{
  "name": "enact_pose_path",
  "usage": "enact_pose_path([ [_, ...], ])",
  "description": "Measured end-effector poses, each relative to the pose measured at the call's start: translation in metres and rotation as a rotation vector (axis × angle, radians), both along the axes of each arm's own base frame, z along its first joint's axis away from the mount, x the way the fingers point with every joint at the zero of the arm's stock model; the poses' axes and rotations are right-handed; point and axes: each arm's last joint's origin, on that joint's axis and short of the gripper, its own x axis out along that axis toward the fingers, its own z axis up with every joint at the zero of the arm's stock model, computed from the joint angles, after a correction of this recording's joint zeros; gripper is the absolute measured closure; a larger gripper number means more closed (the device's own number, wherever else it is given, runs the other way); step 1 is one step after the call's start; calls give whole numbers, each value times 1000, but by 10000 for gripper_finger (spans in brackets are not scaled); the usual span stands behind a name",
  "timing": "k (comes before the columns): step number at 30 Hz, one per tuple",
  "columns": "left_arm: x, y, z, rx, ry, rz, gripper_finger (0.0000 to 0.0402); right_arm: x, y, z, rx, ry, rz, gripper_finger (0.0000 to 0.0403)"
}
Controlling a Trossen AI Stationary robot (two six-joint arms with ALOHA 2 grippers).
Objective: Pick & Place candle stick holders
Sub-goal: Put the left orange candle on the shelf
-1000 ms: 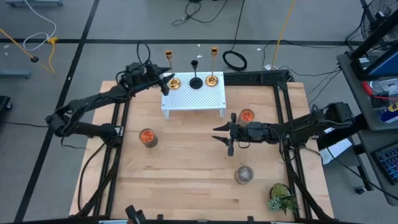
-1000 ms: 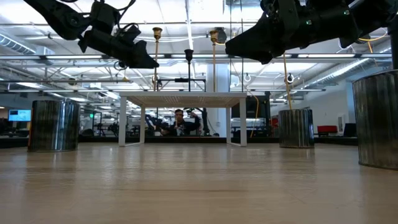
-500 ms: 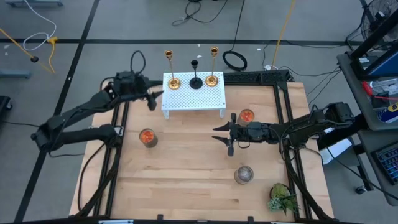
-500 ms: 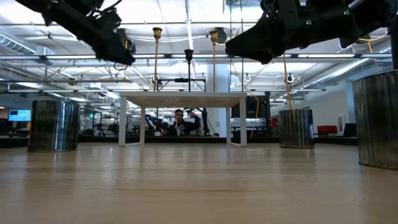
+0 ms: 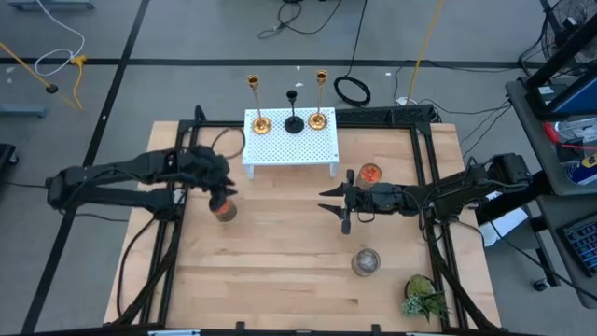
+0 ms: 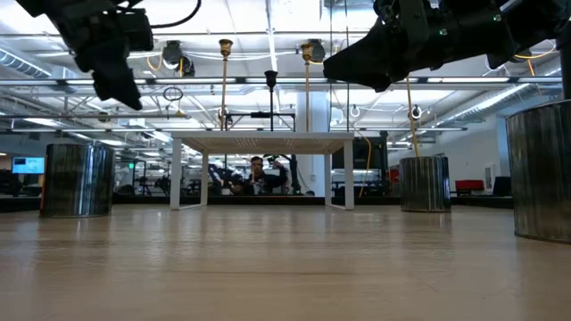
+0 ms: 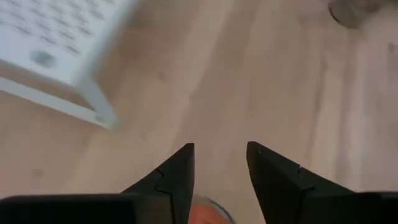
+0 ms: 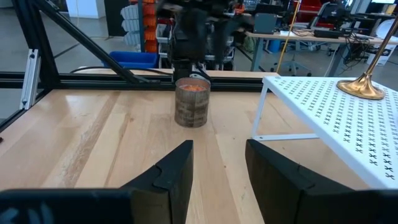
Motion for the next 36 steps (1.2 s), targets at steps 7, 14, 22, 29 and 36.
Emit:
enact_pose_path([
  [7,-6,-25,-7,-91,128,5,254,0,0,0,0,0,0,257],
  [14,-4,-43,-21,-68,206,1,254,0,0,0,0,0,0,257],
  [22,-1,-57,-45,30,321,-45,254,0,0,0,0,3,0,257],
  [29,4,-61,-56,102,382,-39,254,0,0,0,1,3,0,257],
  [36,10,-66,-65,157,442,-108,261,0,0,0,34,-1,-5,257],
])
